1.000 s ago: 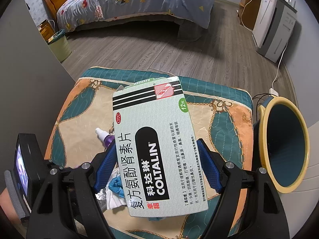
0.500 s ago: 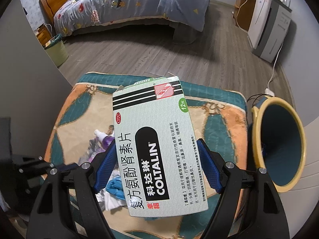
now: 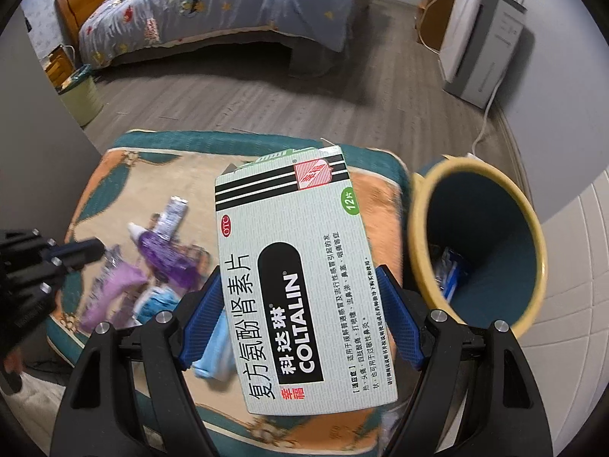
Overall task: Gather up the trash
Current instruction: 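Grasp the pink wrapper with the left gripper and lift it, then carry the box and pink wrapper over the wastebasket with both grippers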
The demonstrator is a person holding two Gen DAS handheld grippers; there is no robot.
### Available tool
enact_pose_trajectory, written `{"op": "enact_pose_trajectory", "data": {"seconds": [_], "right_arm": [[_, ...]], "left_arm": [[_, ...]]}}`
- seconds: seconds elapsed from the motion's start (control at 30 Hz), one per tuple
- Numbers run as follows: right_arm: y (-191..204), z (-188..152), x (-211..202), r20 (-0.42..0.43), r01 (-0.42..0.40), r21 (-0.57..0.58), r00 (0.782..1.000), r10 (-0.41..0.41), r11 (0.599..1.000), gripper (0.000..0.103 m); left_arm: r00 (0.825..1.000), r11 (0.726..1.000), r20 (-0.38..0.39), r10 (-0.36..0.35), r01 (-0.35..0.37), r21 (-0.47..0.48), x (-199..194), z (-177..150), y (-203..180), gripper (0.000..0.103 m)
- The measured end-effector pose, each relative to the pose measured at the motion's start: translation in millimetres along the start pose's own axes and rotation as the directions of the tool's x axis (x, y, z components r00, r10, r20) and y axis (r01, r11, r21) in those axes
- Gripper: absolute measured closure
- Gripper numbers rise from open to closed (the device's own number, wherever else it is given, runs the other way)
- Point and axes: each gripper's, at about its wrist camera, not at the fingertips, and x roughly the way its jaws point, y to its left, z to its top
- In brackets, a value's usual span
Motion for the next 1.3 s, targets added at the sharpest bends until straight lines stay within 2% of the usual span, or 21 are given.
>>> {"op": "enact_pose_trajectory", "data": {"seconds": [0.07, 0.13, 0.2, 0.23, 0.3, 0.4, 0.5, 0.6, 0.73, 0.77, 0.8, 0.83, 0.87, 0.9, 1.0, 1.1, 1.17, 1.3], "right_arm": [[-8, 0, 1, 0.004, 0.007, 0.009, 1.000, -0.007, 1.000, 0.027], [-14, 0, 4, -0.006, -0.003, 0.030, 1.000, 0.004, 1.000, 0.027], [-16, -1, 8, -0.013, -0.020, 0.042, 1.000, 0.021, 0.999, 0.027], [-16, -1, 10, -0.021, -0.024, 0.041, 0.999, 0.025, 0.999, 0.027], [-15, -1, 10, -0.018, -0.035, 0.037, 0.999, 0.035, 0.999, 0.027], [-15, 2, 8, -0.005, -0.066, 0.045, 0.998, 0.066, 0.997, 0.027], [-13, 4, 9, -0.002, -0.091, 0.039, 0.996, 0.091, 0.995, 0.027], [-14, 5, 10, -0.004, -0.103, 0.038, 0.995, 0.103, 0.994, 0.027], [-19, 6, 10, -0.001, -0.119, 0.057, 0.993, 0.119, 0.991, 0.027], [-20, 6, 10, -0.001, -0.120, 0.059, 0.993, 0.120, 0.991, 0.027], [-22, 6, 10, -0.001, -0.121, 0.064, 0.993, 0.121, 0.991, 0.027], [-23, 6, 9, 0.001, -0.123, 0.069, 0.992, 0.123, 0.990, 0.027], [-25, 6, 9, 0.004, -0.125, 0.077, 0.992, 0.125, 0.989, 0.027], [-27, 7, 8, 0.008, -0.127, 0.083, 0.992, 0.127, 0.988, 0.027], [-34, 11, 4, 0.028, -0.135, 0.098, 0.991, 0.132, 0.986, 0.027], [-42, 15, -2, 0.055, -0.123, 0.110, 0.992, 0.118, 0.986, 0.027], [-52, 18, -6, 0.073, -0.112, 0.125, 0.992, 0.103, 0.986, 0.027], [-80, 22, -13, 0.111, -0.111, 0.195, 0.990, 0.091, 0.974, 0.027]], "left_arm": [[1.000, 1.000, 0.010, 0.013, -0.013, -0.001, -4, 2, 2, 0.100], [0.999, 0.999, -0.011, 0.031, -0.031, -0.008, -1, -1, 10, 0.100], [0.995, 0.996, -0.048, 0.087, -0.088, -0.021, 6, -8, 19, 0.098], [0.992, 0.994, -0.066, 0.105, -0.107, -0.029, 9, -10, 23, 0.095], [0.982, 0.986, -0.107, 0.156, -0.162, -0.046, 18, -16, 34, 0.068], [0.970, 0.976, -0.152, 0.188, -0.201, -0.080, 25, -25, 50, 0.057], [0.965, 0.973, -0.201, 0.169, -0.195, -0.121, 35, -33, 60, 0.046], [0.949, 0.972, -0.263, 0.174, -0.209, -0.107, 50, -41, 61, 0.043], [0.911, 0.969, -0.360, 0.198, -0.239, -0.070, 73, -54, 64, 0.044], [0.903, 0.969, -0.382, 0.197, -0.238, -0.062, 78, -57, 64, 0.047], [0.899, 0.970, -0.392, 0.194, -0.234, -0.059, 81, -58, 65, 0.062], [0.904, 0.974, -0.391, 0.174, -0.216, -0.067, 81, -58, 64, 0.070], [0.910, 0.977, -0.382, 0.159, -0.202, -0.074, 80, -56, 63, 0.084], [0.914, 0.977, -0.370, 0.165, -0.203, -0.067, 77, -53, 62, 0.089], [0.943, 0.980, -0.292, 0.159, -0.187, -0.071, 61, -39, 53, 0.090], [0.970, 0.981, -0.181, 0.162, -0.178, -0.075, 35, -17, 40, 0.090], [0.980, 0.983, -0.105, 0.168, -0.174, -0.050, 19, -1, 23, 0.090], [0.988, 0.988, -0.017, 0.154, -0.153, 0.026, 6, 32, -20, 0.090]]}}
